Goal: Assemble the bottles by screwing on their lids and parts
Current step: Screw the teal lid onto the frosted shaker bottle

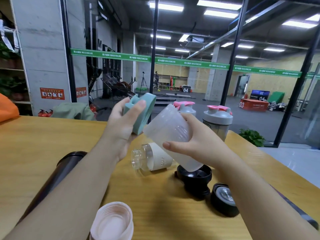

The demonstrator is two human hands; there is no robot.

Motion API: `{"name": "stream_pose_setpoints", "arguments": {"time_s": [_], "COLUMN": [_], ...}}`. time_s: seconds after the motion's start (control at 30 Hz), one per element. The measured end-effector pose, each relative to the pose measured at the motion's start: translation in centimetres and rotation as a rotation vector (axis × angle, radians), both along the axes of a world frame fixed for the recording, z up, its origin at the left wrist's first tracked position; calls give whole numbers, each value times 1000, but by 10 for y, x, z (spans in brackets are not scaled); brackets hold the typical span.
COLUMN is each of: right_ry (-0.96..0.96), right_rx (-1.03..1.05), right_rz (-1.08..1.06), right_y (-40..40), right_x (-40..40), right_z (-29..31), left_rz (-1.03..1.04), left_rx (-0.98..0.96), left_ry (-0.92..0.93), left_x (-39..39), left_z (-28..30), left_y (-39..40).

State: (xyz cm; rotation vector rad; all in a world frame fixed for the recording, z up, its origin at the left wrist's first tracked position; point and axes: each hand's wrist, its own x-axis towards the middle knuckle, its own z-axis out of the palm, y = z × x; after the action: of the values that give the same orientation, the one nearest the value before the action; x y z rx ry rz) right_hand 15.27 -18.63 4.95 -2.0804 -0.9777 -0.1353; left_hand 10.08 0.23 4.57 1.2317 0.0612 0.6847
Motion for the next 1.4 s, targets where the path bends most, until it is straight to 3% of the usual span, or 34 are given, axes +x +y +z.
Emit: {"name": "stream_pose_setpoints", "arguments": {"time_s": [0.2,0.53,0.83,0.9,1.0,1.2,1.4], "right_ry": [-287,-478,-800,-757,-547,-195,-134], "right_rx": [-131,-253,-278,-314,-379,-258,-172], "right_rz": [-121,-166,-202,-193,-166,32,98], "right_y": [-2,-2,0,0,-6,-20,-22], "right_x": [2,-3,14,11,6,10,14], "right_z": [4,8,-5,-3,4,11,12], "left_rz": [-141,-222,-200,-207,-214,-249,-240], "left_rx": [63,280,161,180,280,556,575], "left_ry": [1,119,206,201,148,34,-35], "left_x": [1,-9,-1,0,1,-7,-8], "left_z": [-5,-3,-12,-15,-19,-19,-12], "left_y": [-12,-8,-19,-18,-15,-8,-10]}}
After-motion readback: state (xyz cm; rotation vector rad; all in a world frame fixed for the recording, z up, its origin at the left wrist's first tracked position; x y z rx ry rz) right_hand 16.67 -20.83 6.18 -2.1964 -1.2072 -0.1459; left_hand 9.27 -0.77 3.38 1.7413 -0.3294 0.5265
